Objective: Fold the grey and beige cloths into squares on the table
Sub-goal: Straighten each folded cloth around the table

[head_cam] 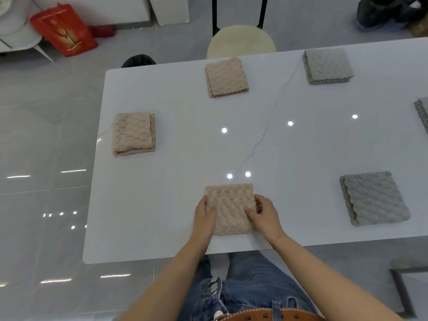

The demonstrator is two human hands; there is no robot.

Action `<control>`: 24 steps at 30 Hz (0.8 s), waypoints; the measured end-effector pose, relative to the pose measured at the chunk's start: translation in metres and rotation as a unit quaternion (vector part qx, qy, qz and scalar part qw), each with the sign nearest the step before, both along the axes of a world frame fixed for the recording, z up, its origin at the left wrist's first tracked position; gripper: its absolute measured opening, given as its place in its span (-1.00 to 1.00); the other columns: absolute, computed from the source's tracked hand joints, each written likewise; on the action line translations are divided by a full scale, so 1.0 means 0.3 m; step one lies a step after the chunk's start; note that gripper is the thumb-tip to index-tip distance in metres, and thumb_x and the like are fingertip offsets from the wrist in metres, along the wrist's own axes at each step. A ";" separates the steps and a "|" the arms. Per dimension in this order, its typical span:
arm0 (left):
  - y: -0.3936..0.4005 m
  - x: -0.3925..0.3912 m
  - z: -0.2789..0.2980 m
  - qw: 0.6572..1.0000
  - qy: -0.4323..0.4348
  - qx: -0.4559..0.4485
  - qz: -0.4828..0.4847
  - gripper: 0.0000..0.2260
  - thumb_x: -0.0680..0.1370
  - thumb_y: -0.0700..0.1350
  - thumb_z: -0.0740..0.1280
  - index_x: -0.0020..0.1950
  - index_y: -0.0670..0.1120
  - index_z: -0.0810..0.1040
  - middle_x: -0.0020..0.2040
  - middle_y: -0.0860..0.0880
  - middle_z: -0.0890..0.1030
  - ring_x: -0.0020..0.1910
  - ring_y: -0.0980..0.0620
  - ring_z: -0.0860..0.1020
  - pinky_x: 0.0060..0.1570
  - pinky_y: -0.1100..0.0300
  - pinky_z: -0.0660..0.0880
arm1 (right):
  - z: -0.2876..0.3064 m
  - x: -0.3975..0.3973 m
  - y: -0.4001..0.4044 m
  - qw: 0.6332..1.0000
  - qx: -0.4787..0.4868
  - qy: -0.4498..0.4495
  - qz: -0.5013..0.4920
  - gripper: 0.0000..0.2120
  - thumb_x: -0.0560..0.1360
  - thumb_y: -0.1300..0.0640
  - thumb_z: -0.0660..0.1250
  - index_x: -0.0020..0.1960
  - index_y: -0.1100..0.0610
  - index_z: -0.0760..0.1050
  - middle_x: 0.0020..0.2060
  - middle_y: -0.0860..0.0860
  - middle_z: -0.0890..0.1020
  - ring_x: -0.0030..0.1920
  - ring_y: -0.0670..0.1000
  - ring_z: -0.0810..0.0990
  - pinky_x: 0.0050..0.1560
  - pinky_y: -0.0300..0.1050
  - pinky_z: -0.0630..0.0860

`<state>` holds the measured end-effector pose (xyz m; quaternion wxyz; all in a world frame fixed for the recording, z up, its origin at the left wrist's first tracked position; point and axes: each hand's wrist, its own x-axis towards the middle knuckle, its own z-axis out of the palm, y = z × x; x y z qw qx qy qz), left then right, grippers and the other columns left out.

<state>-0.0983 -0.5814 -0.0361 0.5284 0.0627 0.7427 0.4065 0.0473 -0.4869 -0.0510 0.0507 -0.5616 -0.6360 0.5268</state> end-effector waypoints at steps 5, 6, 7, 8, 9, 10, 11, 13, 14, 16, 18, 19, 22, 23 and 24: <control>-0.017 -0.055 0.065 0.999 0.035 0.012 -0.029 -0.48 0.63 -0.06 0.18 0.55 -0.02 0.07 0.51 0.04 0.18 0.48 0.06 0.19 0.44 0.12 0.17 | 0.045 0.000 -0.006 0.998 0.052 -0.036 0.026 -0.63 0.51 0.09 0.32 0.31 0.03 0.39 0.12 -0.08 0.45 0.10 -0.05 0.47 0.08 -0.27 0.40; -0.029 -0.080 0.072 0.997 0.062 0.016 -0.050 -0.48 0.63 -0.04 0.18 0.55 -0.02 0.06 0.52 0.04 0.16 0.49 0.06 0.16 0.45 0.13 0.13 | 0.065 -0.008 -0.009 0.994 0.080 -0.058 0.045 -0.57 0.53 0.08 0.30 0.37 0.06 0.34 0.17 -0.07 0.42 0.18 -0.05 0.42 0.16 -0.25 0.32; -0.044 -0.109 0.074 0.992 0.098 0.023 -0.082 -0.49 0.64 -0.03 0.16 0.55 -0.02 0.05 0.53 0.03 0.14 0.49 0.07 0.14 0.47 0.12 0.09 | 0.086 -0.023 -0.013 0.990 0.105 -0.070 0.059 -0.55 0.55 0.09 0.28 0.41 0.10 0.30 0.23 -0.03 0.41 0.25 -0.03 0.38 0.21 -0.26 0.24; -0.060 -0.143 0.079 0.982 0.137 0.029 -0.124 -0.50 0.64 -0.01 0.13 0.55 -0.01 0.04 0.54 0.02 0.12 0.50 0.07 0.12 0.49 0.10 0.04 | 0.105 -0.043 -0.023 0.988 0.119 -0.073 0.065 -0.53 0.56 0.11 0.26 0.43 0.12 0.28 0.29 0.01 0.40 0.30 -0.01 0.34 0.24 -0.28 0.18; -0.078 -0.183 0.080 0.970 0.173 0.029 -0.169 -0.51 0.65 0.00 0.10 0.55 0.00 0.03 0.55 0.02 0.10 0.51 0.07 0.09 0.50 0.10 -0.01 | 0.122 -0.069 -0.038 0.988 0.123 -0.072 0.064 -0.51 0.57 0.11 0.25 0.46 0.13 0.24 0.35 0.02 0.37 0.36 0.00 0.30 0.27 -0.29 0.14; -0.097 -0.230 0.083 0.956 0.205 0.026 -0.210 -0.51 0.65 0.02 0.08 0.55 0.02 0.01 0.56 0.03 0.08 0.52 0.07 0.06 0.51 0.11 -0.05 | 0.134 -0.100 -0.059 0.988 0.121 -0.074 0.063 -0.47 0.58 0.09 0.24 0.49 0.13 0.18 0.42 0.02 0.31 0.41 0.00 0.25 0.32 -0.29 0.10; -0.119 -0.282 0.082 0.941 0.233 0.026 -0.243 -0.51 0.65 0.03 0.06 0.55 0.03 -0.01 0.56 0.04 0.05 0.52 0.06 0.03 0.50 0.13 -0.08 | 0.147 -0.140 -0.085 0.988 0.118 -0.078 0.063 -0.44 0.58 0.06 0.23 0.51 0.12 0.12 0.46 0.02 0.25 0.46 -0.01 0.19 0.37 -0.28 0.06; -0.178 -0.398 0.083 0.914 0.280 0.038 -0.290 -0.51 0.65 0.06 0.05 0.55 0.05 -0.01 0.56 0.04 0.02 0.53 0.05 0.01 0.48 0.14 -0.10 | 0.163 -0.239 -0.156 0.987 0.119 -0.085 0.063 -0.41 0.58 0.03 0.22 0.53 0.11 0.08 0.49 0.03 0.21 0.49 -0.01 0.14 0.38 -0.27 0.02; -0.207 -0.462 0.089 0.904 0.293 0.043 -0.309 -0.50 0.64 0.08 0.06 0.55 0.06 -0.01 0.56 0.05 0.01 0.53 0.04 0.00 0.47 0.13 -0.10 | 0.173 -0.297 -0.196 0.986 0.125 -0.090 0.060 -0.41 0.59 0.01 0.21 0.53 0.11 0.09 0.49 0.03 0.22 0.49 0.00 0.16 0.36 -0.30 0.02; -0.261 -0.590 0.100 0.889 0.302 0.046 -0.341 -0.48 0.64 0.10 0.06 0.56 0.07 -0.02 0.57 0.06 -0.01 0.53 0.04 -0.01 0.48 0.09 -0.09 | 0.202 -0.412 -0.283 0.984 0.142 -0.101 0.045 -0.41 0.59 -0.04 0.19 0.53 0.10 0.09 0.49 0.00 0.22 0.48 -0.02 0.17 0.35 -0.32 0.00; -0.311 -0.707 0.117 0.873 0.318 0.045 -0.366 -0.47 0.63 0.11 0.07 0.56 0.07 -0.02 0.57 0.05 -0.03 0.53 0.03 -0.01 0.48 0.07 -0.08 | 0.215 -0.518 -0.377 0.984 0.149 -0.092 0.028 -0.39 0.58 -0.11 0.17 0.53 0.08 0.10 0.51 -0.02 0.17 0.50 -0.04 0.12 0.44 -0.24 0.01; -0.334 -0.761 0.127 0.866 0.326 0.046 -0.377 -0.47 0.63 0.11 0.08 0.56 0.06 -0.02 0.57 0.05 -0.03 0.53 0.03 -0.01 0.47 0.07 -0.07 | 0.221 -0.567 -0.425 0.988 0.137 -0.078 0.004 -0.39 0.58 -0.11 0.18 0.53 0.07 0.10 0.51 -0.04 0.15 0.51 -0.05 0.10 0.48 -0.17 0.01; -0.382 -0.892 0.149 0.854 0.333 0.051 -0.397 -0.46 0.63 0.09 0.10 0.56 0.06 -0.01 0.57 0.04 -0.03 0.53 0.02 -0.02 0.47 0.06 -0.06 | 0.228 -0.680 -0.542 0.991 0.113 -0.062 -0.021 -0.40 0.57 -0.10 0.20 0.53 0.03 0.12 0.52 -0.08 0.13 0.52 -0.09 0.06 0.51 -0.13 -0.01; -0.387 -0.920 0.154 0.851 0.331 0.053 -0.403 -0.46 0.62 0.09 0.11 0.56 0.06 -0.01 0.57 0.03 -0.03 0.53 0.02 -0.02 0.47 0.06 -0.05 | 0.232 -0.704 -0.569 0.992 0.109 -0.060 -0.016 -0.41 0.57 -0.10 0.20 0.53 0.02 0.12 0.52 -0.08 0.13 0.52 -0.09 0.05 0.51 -0.14 -0.01; -0.390 -0.940 0.159 0.849 0.331 0.056 -0.408 -0.46 0.62 0.08 0.11 0.56 0.05 -0.01 0.57 0.03 -0.03 0.53 0.03 -0.02 0.47 0.06 -0.04 | 0.236 -0.720 -0.587 0.993 0.103 -0.056 -0.014 -0.42 0.57 -0.10 0.20 0.53 0.00 0.12 0.52 -0.08 0.12 0.52 -0.09 0.05 0.50 -0.15 0.00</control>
